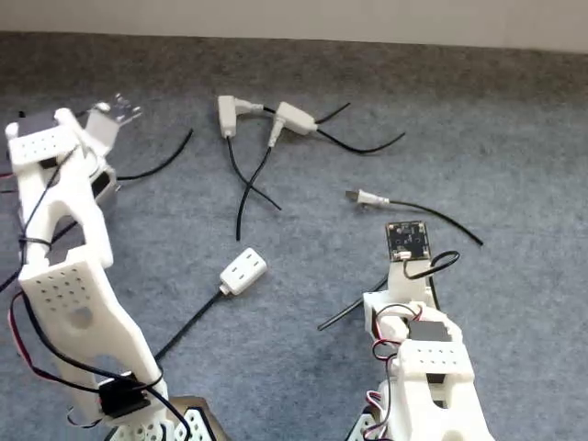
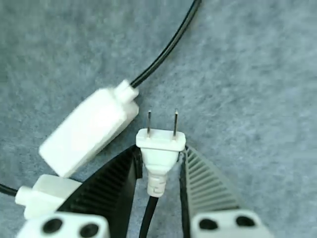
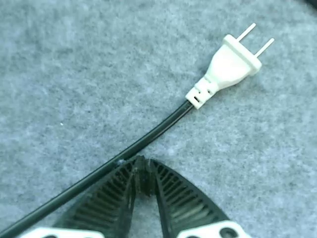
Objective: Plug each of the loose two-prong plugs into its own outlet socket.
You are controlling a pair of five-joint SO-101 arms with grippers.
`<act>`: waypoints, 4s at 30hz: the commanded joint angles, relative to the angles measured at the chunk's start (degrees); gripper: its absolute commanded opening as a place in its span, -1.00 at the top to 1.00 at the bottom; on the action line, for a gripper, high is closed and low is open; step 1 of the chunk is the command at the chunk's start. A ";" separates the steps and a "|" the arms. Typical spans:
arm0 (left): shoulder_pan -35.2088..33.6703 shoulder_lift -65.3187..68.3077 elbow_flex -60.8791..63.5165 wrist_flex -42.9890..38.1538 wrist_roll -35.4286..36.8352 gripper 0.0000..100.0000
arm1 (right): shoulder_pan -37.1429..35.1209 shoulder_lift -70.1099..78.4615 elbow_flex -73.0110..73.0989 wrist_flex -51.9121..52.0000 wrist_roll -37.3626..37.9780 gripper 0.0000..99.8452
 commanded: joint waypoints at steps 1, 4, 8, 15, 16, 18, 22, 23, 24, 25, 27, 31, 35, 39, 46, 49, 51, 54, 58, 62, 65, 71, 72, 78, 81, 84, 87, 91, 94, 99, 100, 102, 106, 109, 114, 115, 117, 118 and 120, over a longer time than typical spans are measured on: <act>1.89 -8.75 -0.75 4.31 0.35 0.96 | -0.92 -0.31 -0.04 -0.84 0.62 0.99; 1.98 -12.53 -0.75 5.27 0.35 0.96 | -0.92 -0.31 -0.04 -0.84 0.62 0.99; 1.98 -15.87 -0.40 5.45 0.44 0.96 | -0.92 -0.31 -0.04 -0.84 0.62 0.99; 11.03 -22.99 2.07 16.26 5.45 0.99 | -0.92 -0.31 -0.04 -0.84 0.62 0.99; 12.44 -25.19 3.30 16.26 8.26 0.99 | -0.92 -0.31 -0.04 -0.84 0.62 0.99; 16.31 -29.76 5.58 16.18 12.48 0.99 | -0.92 -0.31 -0.04 -0.84 0.62 0.99; 25.10 -39.43 12.44 16.09 19.34 0.99 | -0.84 -0.31 -0.04 -0.84 0.62 0.99; 27.82 -41.71 14.73 15.38 21.45 0.99 | -0.84 -0.31 -0.04 -0.84 0.62 0.99; 30.55 -44.09 17.54 14.42 23.74 0.99 | -0.84 -0.31 -0.04 -0.84 0.62 0.99; 33.63 -46.29 20.53 12.92 26.11 0.99 | -0.84 -0.31 -0.04 -0.84 0.62 0.99; 38.90 -50.95 26.68 8.97 29.80 0.99 | -0.84 -0.31 -0.04 -0.84 0.62 0.99; 44.79 -59.91 40.22 -2.37 34.90 0.99 | -0.84 -0.31 -0.04 -0.84 0.62 0.99; 45.23 -68.00 55.08 -15.82 40.26 0.99 | -0.75 -0.31 -0.04 -0.84 0.62 0.99; 46.20 -77.14 69.05 -28.13 43.96 0.99 | -0.75 -0.31 -0.04 -0.84 0.62 0.99; 54.46 -92.18 85.41 -45.54 49.76 0.99 | -0.75 -0.31 -0.04 -0.84 0.62 0.99; 55.60 -96.04 90.68 -51.96 52.31 0.99 | -0.75 -0.31 -0.04 -0.84 0.62 0.99; 55.43 -97.89 94.73 -57.41 53.71 0.99 | -0.75 -0.31 -0.04 -0.84 0.62 0.99; 55.43 -100.00 102.29 -66.90 55.47 0.99 | -0.75 -0.31 -0.04 -0.84 0.62 0.99; 55.34 -102.90 112.48 -83.08 55.82 0.99 | -0.75 -0.31 -0.04 -0.84 0.62 0.99; 55.25 -105.98 120.57 -96.53 55.74 0.99 | -0.75 -0.31 -0.22 -0.84 0.62 0.99; 55.08 -107.30 123.65 -101.71 55.65 0.99 | -0.75 -0.31 -0.40 -0.84 0.62 0.99; 55.08 -107.82 125.41 -103.65 55.56 0.99 | -0.92 -0.40 -2.24 -0.84 0.53 0.99; 55.08 -107.91 125.41 -103.56 55.56 0.99 | -0.84 -0.40 -3.47 -0.75 0.53 0.99; 55.08 -107.91 125.58 -103.38 55.74 0.99 | -0.66 -0.40 -15.08 -0.57 0.26 0.99; 55.16 -107.91 126.73 -103.74 55.65 0.99 | -0.75 -0.40 -24.31 2.15 0.26 0.99; 55.43 -107.91 126.90 -103.74 55.74 0.99 | -0.92 -0.40 -36.62 9.27 0.26 0.99; 55.43 -107.91 126.64 -103.74 55.74 0.99 | -1.01 -0.40 -49.27 16.31 0.18 0.99; 55.52 -107.91 126.55 -103.74 55.74 0.99 | -4.53 -0.40 -64.13 26.24 0.18 0.99; 55.52 -107.91 126.55 -103.74 55.82 0.99 | -12.18 -0.48 -72.31 34.68 0.18 0.99; 55.52 -107.91 126.55 -103.74 55.82 0.99 | -26.24 -0.48 -77.58 41.98 0.53 0.99; 55.60 -107.91 126.46 -103.74 55.82 0.99 | -28.09 -0.40 -77.14 42.07 0.62 0.99; 55.60 -107.91 126.46 -103.74 55.82 0.99 | -30.55 -0.40 -74.24 40.92 1.41 0.99; 55.60 -107.91 126.37 -103.82 55.82 0.99 | -34.77 -0.48 -66.95 37.23 8.97 0.99; 56.48 -107.91 126.11 -103.82 55.65 0.99 | -38.73 -1.27 -62.11 34.33 11.52 0.99; 57.45 -107.91 126.11 -103.82 55.65 0.99 | -39.96 -6.99 -51.65 25.36 14.33 0.99; 57.45 -108.00 126.11 -103.82 55.65 0.99 | -39.34 -8.04 -49.45 23.43 15.12 0.99; 57.45 -108.00 126.11 -103.82 55.74 0.99 | -37.41 -9.36 -45.32 19.12 16.18 0.99; 57.45 -108.00 126.11 -103.82 55.82 0.99 | -36.26 -9.36 -43.65 16.92 16.26 0.99; 57.80 -108.00 126.11 -103.82 55.91 0.99 | -33.10 -8.57 -40.75 12.88 16.35 0.99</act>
